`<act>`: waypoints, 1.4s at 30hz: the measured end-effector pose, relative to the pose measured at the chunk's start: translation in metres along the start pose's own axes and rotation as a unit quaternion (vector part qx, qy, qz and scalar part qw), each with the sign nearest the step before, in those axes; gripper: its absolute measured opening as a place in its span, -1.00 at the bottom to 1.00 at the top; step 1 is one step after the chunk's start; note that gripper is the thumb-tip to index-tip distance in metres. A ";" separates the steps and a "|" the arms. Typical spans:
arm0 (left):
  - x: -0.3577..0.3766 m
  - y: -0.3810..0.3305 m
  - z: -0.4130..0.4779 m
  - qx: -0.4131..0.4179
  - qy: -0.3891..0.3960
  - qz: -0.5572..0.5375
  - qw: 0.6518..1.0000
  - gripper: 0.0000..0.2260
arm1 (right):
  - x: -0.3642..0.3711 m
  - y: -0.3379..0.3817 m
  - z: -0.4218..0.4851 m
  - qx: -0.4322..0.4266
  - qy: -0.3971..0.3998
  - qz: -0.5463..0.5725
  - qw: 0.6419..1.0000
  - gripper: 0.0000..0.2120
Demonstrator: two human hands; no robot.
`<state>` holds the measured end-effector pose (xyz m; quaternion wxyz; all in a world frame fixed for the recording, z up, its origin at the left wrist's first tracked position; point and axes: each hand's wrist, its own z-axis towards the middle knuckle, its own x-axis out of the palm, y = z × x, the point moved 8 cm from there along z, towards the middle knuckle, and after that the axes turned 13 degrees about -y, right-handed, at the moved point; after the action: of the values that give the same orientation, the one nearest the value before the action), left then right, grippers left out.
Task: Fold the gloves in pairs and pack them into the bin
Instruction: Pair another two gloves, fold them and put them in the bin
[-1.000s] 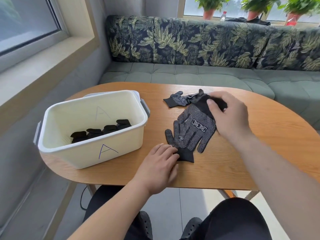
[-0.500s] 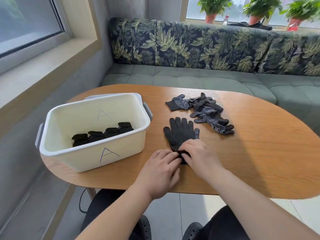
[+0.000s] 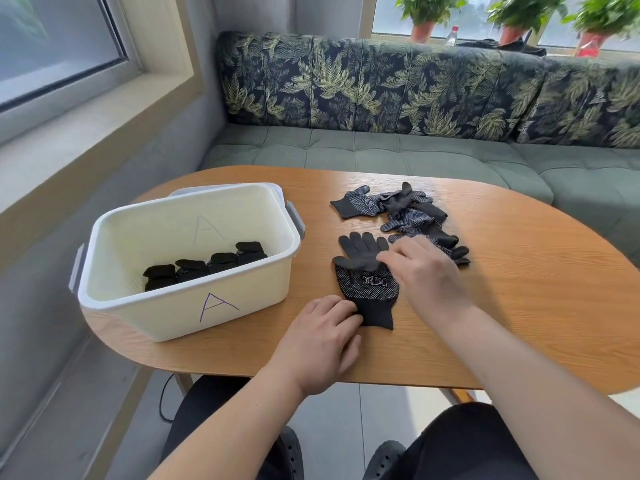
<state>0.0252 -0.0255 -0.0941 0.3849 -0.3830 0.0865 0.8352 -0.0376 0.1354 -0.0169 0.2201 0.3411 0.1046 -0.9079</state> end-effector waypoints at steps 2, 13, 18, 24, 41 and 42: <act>0.000 0.000 0.000 -0.001 0.004 0.001 1.000 -0.73 | 0.001 0.011 -0.021 -0.021 0.018 -0.003 1.000 -0.78; -0.002 -0.002 0.000 -0.004 0.005 0.011 1.000 -0.72 | 0.021 0.037 -0.056 0.118 0.042 0.051 0.991 -0.84; -0.001 -0.002 0.000 -0.009 0.014 0.010 1.000 -0.73 | 0.022 0.040 -0.057 0.159 0.037 0.063 0.985 -0.86; -0.003 -0.003 0.000 -0.005 0.008 0.002 1.000 -0.79 | 0.017 0.047 -0.064 0.128 0.021 0.060 0.990 -0.85; -0.004 -0.002 -0.001 -0.004 -0.001 0.002 1.000 -0.80 | 0.017 0.058 -0.074 0.049 0.028 -0.003 0.998 -0.80; -0.005 -0.002 0.000 -0.006 0.001 0.002 1.000 -0.81 | 0.018 0.058 -0.075 0.048 0.029 -0.003 0.998 -0.82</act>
<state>0.0290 -0.0267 -0.0906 0.3807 -0.3859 0.0831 0.8362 0.0206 0.1044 -0.0869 0.1982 0.3775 0.0685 -0.9020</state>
